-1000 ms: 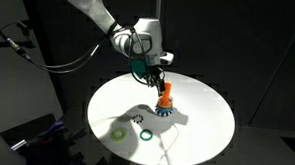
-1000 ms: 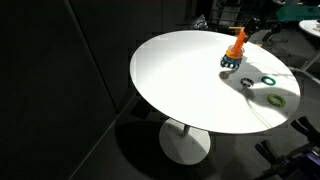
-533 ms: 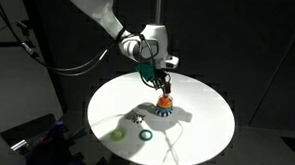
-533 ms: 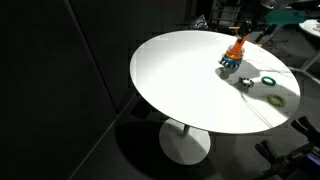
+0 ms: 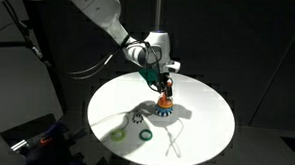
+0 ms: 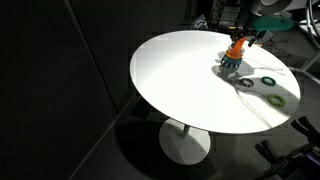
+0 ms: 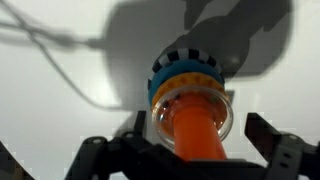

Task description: Put the transparent ring on the table

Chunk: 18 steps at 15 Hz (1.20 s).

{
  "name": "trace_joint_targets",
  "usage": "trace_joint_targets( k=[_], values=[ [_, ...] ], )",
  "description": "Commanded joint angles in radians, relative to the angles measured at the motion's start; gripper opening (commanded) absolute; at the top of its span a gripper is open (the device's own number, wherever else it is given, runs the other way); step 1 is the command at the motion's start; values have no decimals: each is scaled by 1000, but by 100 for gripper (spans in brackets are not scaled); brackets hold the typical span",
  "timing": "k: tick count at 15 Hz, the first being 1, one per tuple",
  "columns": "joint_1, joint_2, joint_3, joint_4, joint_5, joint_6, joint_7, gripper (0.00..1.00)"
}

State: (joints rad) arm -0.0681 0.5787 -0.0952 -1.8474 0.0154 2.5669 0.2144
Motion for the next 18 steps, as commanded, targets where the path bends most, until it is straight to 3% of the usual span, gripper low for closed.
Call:
trace_joint_targets(
  k=[1, 11, 12, 13, 18],
  values=[
    [7, 53, -2, 70, 20, -33, 9, 100],
    [16, 105, -7, 106, 17, -28, 11, 100],
    [16, 106, -7, 106, 17, -26, 11, 93],
    [16, 106, -6, 107, 17, -26, 11, 72],
    [13, 96, -2, 104, 23, -34, 9, 65]
  ],
)
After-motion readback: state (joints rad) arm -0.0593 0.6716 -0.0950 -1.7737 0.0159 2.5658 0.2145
